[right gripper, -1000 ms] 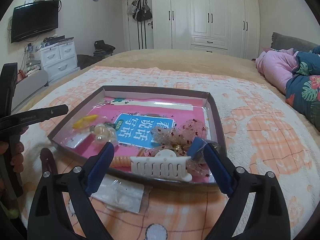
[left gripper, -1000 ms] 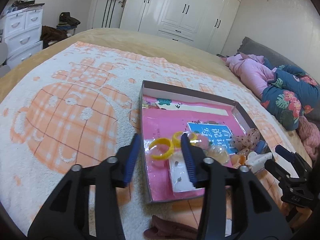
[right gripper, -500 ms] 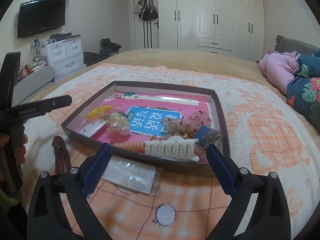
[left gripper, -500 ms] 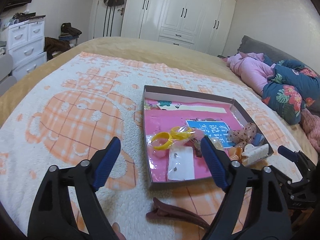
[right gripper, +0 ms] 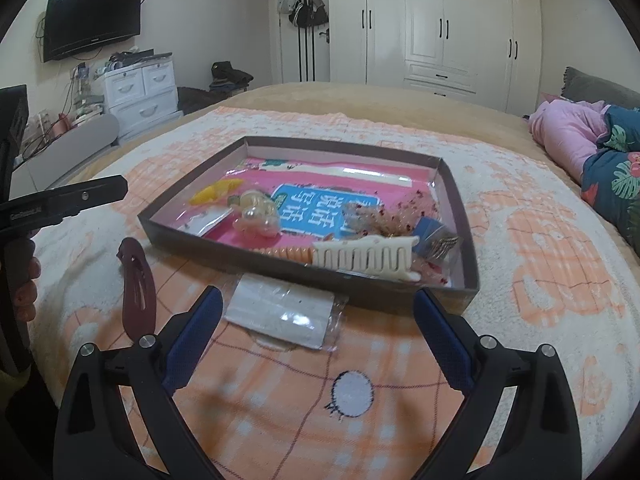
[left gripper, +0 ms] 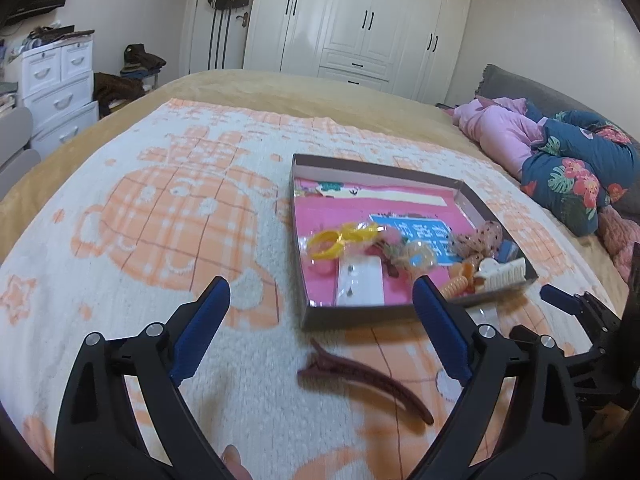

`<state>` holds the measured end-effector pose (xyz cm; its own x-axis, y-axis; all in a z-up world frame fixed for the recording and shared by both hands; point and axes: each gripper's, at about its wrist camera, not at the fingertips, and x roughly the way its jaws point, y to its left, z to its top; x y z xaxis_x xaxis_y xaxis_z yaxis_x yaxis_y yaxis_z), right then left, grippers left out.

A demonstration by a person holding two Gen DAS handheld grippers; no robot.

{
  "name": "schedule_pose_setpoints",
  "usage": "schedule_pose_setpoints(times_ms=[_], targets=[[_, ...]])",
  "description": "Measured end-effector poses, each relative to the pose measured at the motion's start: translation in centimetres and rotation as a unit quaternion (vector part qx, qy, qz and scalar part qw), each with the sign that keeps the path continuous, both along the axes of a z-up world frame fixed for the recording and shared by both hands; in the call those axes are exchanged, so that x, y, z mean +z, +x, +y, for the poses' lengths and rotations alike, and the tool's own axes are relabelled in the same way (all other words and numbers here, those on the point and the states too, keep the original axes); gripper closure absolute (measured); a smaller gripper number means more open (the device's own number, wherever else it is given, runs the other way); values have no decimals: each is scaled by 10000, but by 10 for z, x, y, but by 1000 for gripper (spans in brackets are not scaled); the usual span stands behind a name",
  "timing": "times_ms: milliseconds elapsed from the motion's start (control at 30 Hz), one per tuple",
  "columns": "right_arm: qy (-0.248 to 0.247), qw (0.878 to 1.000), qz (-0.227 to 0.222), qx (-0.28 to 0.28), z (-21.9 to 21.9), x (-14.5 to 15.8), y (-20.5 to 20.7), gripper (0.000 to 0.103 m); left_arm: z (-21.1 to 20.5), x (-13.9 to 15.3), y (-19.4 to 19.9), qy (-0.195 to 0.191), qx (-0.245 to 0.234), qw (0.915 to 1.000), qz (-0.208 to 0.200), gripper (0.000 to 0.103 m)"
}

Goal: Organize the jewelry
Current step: 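Grasp the dark red hair clip with the left gripper while the right grasps the clear packet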

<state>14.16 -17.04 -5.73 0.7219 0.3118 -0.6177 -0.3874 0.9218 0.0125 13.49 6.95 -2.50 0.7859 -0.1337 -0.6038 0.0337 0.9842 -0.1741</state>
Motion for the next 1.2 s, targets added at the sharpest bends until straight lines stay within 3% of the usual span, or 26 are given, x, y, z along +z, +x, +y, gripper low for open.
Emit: schedule_pose_setpoints(times_ms=[300,567,733,767,833,900,1000,1133,1167,1200], targets=[[17,9992,381,80,7,-15,5,10,5,-16,-17,-270,-38,9985,477,19],[96,9974,711,76,13,-27,19,10,7,-46,-27,-985,-240,9882,1151,19],[278,9950,954,55,14,-32,32,10,1,-51,-26,-1159,-381,9851,1211,19],[330,9945,995,50,13,-33,34,12,0,-51,-25,-1176,-387,9849,1209,19],[425,9933,1070,58,13,-34,38,28,-2,-51,-24,-1178,-413,9847,1217,21],[485,9933,1042,82,13,-32,37,49,-5,-50,-22,-1245,-468,9836,1218,27],[563,9941,919,131,10,-27,33,67,-12,-50,-16,-1255,-523,9832,1214,36],[805,9930,841,187,0,-17,28,72,-23,-52,-8,-1224,-552,9828,1271,59],[822,9929,840,184,-1,-16,27,73,-26,-53,-6,-1179,-537,9832,1284,74],[865,9923,861,194,-3,-16,26,73,-28,-55,-4,-1172,-542,9828,1317,78]])
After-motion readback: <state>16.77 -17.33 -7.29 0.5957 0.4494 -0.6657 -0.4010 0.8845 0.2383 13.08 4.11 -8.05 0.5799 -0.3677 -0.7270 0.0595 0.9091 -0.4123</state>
